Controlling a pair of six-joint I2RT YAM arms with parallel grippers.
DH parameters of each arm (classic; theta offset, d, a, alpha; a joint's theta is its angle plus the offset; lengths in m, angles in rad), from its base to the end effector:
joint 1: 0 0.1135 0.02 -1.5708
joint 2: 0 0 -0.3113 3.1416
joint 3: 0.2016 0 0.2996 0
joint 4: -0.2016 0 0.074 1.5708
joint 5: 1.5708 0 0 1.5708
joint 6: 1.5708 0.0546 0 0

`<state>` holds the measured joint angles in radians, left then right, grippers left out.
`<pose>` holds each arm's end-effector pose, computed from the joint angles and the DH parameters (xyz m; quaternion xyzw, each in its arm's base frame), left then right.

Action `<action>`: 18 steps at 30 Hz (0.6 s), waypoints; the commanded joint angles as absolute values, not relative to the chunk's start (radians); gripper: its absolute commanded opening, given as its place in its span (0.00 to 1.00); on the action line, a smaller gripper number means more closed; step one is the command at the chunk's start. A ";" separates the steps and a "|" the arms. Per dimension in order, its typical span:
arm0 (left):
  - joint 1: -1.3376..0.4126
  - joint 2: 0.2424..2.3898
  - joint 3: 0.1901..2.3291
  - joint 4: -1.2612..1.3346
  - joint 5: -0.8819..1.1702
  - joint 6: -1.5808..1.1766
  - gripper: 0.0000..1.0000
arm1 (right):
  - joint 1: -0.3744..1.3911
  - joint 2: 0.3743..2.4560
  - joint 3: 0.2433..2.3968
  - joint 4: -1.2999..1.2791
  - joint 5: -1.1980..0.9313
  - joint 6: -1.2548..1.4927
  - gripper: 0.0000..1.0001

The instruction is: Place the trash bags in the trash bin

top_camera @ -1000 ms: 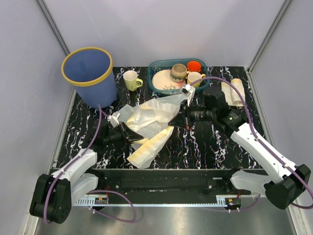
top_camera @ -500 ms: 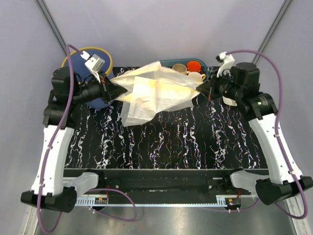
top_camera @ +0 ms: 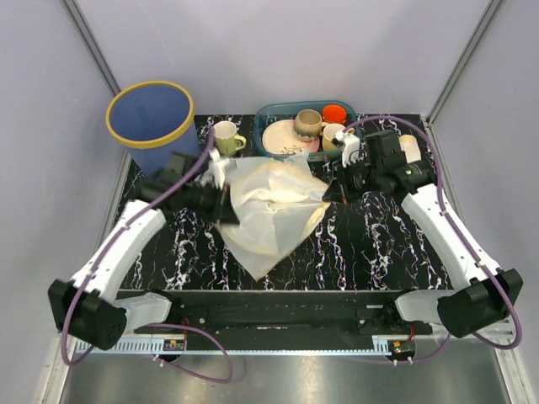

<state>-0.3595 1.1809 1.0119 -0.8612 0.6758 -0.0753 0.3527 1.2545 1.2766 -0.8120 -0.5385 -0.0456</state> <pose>0.2324 -0.1238 0.3112 0.2164 0.8875 -0.3663 0.1771 0.2722 0.1300 0.3900 -0.2756 0.8538 0.2992 0.3250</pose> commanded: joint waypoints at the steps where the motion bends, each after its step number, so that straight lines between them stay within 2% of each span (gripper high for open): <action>1: -0.350 1.129 1.700 -0.743 0.768 -0.053 0.00 | 0.362 1.227 1.793 -0.776 -0.595 -0.048 0.00; 4: -0.344 1.134 1.935 -0.566 0.767 -0.159 0.00 | 0.362 1.287 2.122 -0.727 -0.501 -0.021 0.00; 6: -0.345 1.112 1.870 -0.445 0.735 -0.219 0.00 | 0.362 1.293 2.135 -0.695 -0.445 -0.076 0.00; 7: -0.348 1.088 1.706 -0.434 0.724 -0.235 0.00 | 0.362 1.278 2.011 -0.678 -0.442 -0.104 0.00; 9: -0.365 1.089 1.512 -0.492 0.658 -0.221 0.00 | 0.362 1.261 1.820 -0.687 -0.457 -0.126 0.00; 10: -0.380 1.106 1.412 -0.549 0.634 -0.175 0.00 | 0.362 1.259 1.617 -0.702 -0.484 -0.142 0.00; 11: -0.393 1.121 1.246 -0.624 0.620 -0.157 0.00 | 0.385 1.258 1.526 -0.742 -0.497 -0.144 0.00; 12: -0.405 1.149 1.171 -0.667 0.635 -0.132 0.00 | 0.409 1.247 1.385 -0.767 -0.520 -0.155 0.00; 15: -0.442 1.085 1.057 -0.707 0.696 -0.071 0.00 | 0.544 1.153 1.278 -0.859 -0.558 -0.225 0.00; 17: -0.451 1.025 1.110 -0.681 0.764 -0.069 0.00 | 0.566 1.109 1.323 -0.897 -0.589 -0.229 0.00; 18: -0.449 0.999 1.246 -0.669 0.791 -0.083 0.00 | 0.566 1.109 1.457 -0.911 -0.624 -0.215 0.00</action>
